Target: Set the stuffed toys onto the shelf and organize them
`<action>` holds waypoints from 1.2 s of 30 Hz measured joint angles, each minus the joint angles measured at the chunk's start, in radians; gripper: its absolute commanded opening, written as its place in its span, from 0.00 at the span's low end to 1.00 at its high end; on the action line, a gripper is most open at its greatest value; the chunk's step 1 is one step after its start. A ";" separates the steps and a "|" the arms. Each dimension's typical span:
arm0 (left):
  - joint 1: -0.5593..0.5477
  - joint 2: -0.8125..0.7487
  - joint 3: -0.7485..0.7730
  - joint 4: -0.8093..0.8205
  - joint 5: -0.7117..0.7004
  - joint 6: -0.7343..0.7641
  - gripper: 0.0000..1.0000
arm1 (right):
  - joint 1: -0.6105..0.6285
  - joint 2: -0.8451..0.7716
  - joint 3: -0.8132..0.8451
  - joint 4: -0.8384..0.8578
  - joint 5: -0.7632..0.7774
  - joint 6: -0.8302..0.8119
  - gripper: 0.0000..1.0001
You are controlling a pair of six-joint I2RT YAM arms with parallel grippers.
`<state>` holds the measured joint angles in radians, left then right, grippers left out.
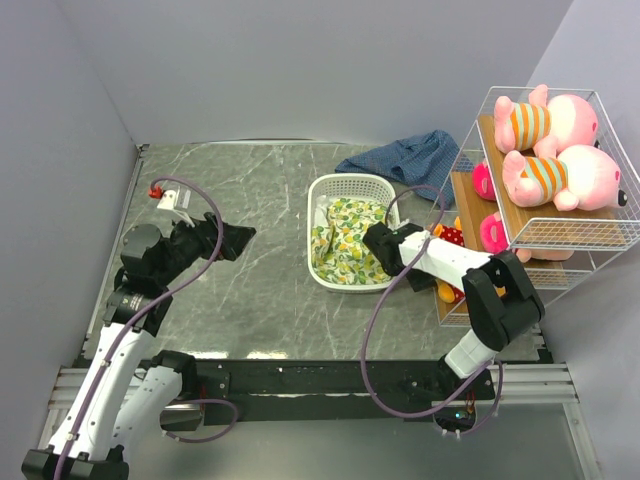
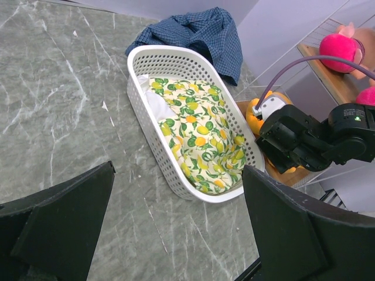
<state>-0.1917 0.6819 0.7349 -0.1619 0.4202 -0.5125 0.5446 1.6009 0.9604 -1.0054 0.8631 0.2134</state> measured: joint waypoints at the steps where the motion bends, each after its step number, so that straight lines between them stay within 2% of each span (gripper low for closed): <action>1: 0.000 -0.001 -0.001 0.000 0.000 0.000 0.96 | 0.007 -0.002 0.003 0.000 -0.003 -0.002 0.74; 17: 0.000 0.002 -0.001 -0.001 -0.003 0.000 0.96 | 0.003 0.001 0.005 0.018 -0.013 -0.041 0.63; 36: 0.000 0.012 0.000 -0.008 -0.018 -0.003 0.96 | -0.108 0.005 -0.037 0.158 -0.020 -0.137 0.58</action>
<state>-0.1917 0.6937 0.7353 -0.1696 0.4023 -0.5159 0.4362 1.6058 0.9234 -0.8474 0.8429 0.0765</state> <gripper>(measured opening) 0.967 0.580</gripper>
